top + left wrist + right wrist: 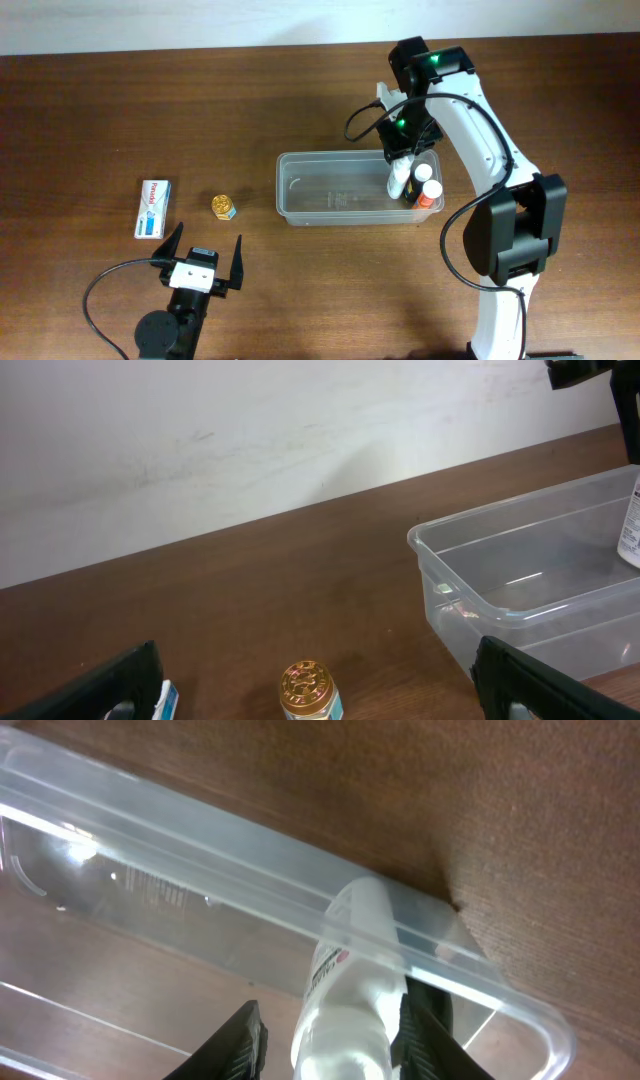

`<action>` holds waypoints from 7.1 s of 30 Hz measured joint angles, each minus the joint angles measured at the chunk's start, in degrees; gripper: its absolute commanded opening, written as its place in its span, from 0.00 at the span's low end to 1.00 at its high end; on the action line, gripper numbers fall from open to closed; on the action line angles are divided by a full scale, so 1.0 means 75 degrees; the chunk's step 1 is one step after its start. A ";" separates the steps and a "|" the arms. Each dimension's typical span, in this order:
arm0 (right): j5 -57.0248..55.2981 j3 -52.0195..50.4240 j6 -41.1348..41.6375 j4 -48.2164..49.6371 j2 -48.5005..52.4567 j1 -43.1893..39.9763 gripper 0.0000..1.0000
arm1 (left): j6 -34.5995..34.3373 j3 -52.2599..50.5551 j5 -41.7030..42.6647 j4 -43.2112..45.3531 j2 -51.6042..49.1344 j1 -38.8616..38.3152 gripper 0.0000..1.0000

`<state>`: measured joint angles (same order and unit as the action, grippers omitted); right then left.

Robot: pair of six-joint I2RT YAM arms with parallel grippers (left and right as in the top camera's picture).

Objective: Pack container
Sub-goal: 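Carry the spray bottle into the container and lower it, then open right gripper and withdraw it to the right, then move left gripper over the white Panadol box, then lower left gripper and close on the Panadol box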

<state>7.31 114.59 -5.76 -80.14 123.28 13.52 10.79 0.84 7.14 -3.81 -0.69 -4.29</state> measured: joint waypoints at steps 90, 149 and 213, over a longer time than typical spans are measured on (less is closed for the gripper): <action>-0.0533 0.1594 0.1603 -0.0874 -0.0516 -0.4992 0.98 | 0.0023 0.0860 -0.1276 0.1664 -0.0154 0.0612 0.99; -0.0475 0.1594 0.1606 -0.0874 -0.0516 -0.4992 0.98 | 0.1708 0.9361 -0.0781 -0.4980 -1.3878 0.3558 0.99; -0.0475 0.1594 0.1600 -0.0874 -0.0516 -0.4992 0.98 | 0.1128 0.9369 -0.0402 -0.5106 -1.4525 0.3124 0.21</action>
<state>3.75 126.54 6.24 -86.70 119.42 -23.92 19.25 71.11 4.12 -42.11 -109.62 19.14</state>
